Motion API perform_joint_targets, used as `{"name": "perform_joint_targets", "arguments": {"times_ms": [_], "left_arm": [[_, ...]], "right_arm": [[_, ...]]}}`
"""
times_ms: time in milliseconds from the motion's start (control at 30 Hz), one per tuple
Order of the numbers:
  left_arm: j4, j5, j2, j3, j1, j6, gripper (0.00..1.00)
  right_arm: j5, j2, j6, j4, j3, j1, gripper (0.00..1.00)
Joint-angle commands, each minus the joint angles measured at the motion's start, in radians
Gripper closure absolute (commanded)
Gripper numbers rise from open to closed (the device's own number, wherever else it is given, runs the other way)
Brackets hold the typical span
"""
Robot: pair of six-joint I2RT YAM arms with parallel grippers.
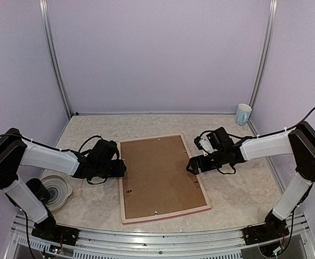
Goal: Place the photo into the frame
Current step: Adjust the frame body with the backboard.
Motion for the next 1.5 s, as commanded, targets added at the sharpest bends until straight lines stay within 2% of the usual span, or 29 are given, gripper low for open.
{"name": "perform_joint_targets", "arguments": {"times_ms": [0, 700, 1000, 1200, 1467], "left_arm": [[0.003, -0.003, -0.008, -0.011, -0.006, -0.005, 0.53], [-0.007, -0.006, -0.016, -0.028, -0.006, -0.012, 0.54], [0.023, 0.019, -0.021, -0.067, -0.005, -0.032, 0.57], [0.042, 0.047, 0.030, -0.015, 0.000, -0.022, 0.61], [0.070, 0.115, 0.128, 0.101, 0.062, 0.029, 0.62]], "right_arm": [[0.019, -0.030, -0.010, -0.014, -0.015, 0.006, 0.01], [0.029, -0.051, -0.027, -0.017, -0.046, -0.007, 0.01], [-0.045, -0.057, -0.034, 0.013, -0.082, -0.039, 0.01], [-0.100, -0.024, -0.031, 0.043, -0.096, -0.039, 0.01], [-0.198, -0.011, -0.023, 0.080, -0.111, -0.039, 0.01]]}}
